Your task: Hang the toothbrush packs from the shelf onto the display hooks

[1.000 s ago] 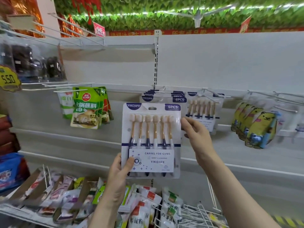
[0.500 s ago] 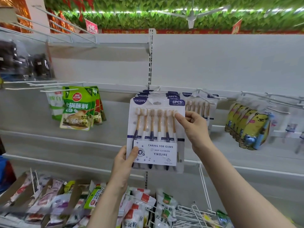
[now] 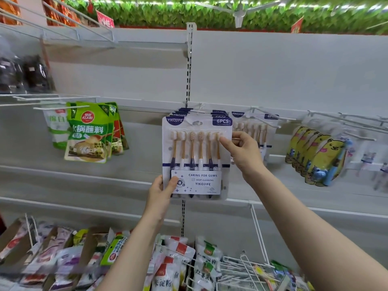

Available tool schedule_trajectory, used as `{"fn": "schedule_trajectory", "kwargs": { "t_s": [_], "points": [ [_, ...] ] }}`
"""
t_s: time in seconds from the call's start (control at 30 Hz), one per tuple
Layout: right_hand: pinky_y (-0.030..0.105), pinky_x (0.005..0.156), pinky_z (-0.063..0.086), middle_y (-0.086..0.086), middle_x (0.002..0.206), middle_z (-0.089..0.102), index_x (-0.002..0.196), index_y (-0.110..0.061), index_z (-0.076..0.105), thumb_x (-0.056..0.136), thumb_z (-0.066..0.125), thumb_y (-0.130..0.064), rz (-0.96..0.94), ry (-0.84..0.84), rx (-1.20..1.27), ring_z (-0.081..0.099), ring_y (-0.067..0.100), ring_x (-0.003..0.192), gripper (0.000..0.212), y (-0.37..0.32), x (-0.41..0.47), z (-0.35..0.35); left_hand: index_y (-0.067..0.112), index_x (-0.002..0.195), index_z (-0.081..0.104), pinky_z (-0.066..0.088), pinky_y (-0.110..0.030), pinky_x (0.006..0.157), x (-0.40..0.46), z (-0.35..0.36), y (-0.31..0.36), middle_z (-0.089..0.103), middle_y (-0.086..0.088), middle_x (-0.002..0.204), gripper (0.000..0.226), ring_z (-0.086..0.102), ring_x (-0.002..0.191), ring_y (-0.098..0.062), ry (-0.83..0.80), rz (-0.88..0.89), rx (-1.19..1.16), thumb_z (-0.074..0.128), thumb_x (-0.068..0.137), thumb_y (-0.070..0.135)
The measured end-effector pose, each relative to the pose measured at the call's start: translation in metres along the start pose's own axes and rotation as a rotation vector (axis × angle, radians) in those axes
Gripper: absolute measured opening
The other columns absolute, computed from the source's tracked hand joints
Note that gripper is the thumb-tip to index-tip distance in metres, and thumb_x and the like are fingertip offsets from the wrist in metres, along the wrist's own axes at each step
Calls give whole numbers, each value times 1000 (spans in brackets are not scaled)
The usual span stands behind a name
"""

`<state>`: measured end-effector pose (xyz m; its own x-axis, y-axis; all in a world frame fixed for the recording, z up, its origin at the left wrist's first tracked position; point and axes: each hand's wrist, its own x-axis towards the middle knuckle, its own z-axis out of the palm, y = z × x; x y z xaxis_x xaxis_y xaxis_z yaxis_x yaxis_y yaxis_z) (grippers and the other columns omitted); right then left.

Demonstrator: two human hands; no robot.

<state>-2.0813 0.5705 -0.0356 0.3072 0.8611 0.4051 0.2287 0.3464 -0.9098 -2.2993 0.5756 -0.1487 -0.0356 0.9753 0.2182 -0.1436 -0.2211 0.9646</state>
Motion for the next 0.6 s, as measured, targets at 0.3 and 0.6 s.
{"fn": "schedule_trajectory", "kwargs": {
  "t_s": [0.3, 0.6],
  "points": [
    [27, 74, 48, 4, 104, 70, 114, -13, 63, 85, 77, -40, 36, 61, -125, 66, 17, 96, 43, 4, 21, 7, 23, 125, 61, 45, -50, 106, 48, -2, -20, 67, 3, 127, 73, 58, 122, -21, -16, -32, 85, 70, 71, 71],
    [25, 68, 46, 0, 97, 71, 106, -22, 62, 86, 76, -42, 30, 42, -158, 66, 16, 89, 32, 11, 11, 4, 27, 102, 65, 50, -40, 95, 65, -6, -33, 72, 3, 109, 17, 64, 110, -21, -100, 0, 93, 66, 92, 39]
  ]
}}
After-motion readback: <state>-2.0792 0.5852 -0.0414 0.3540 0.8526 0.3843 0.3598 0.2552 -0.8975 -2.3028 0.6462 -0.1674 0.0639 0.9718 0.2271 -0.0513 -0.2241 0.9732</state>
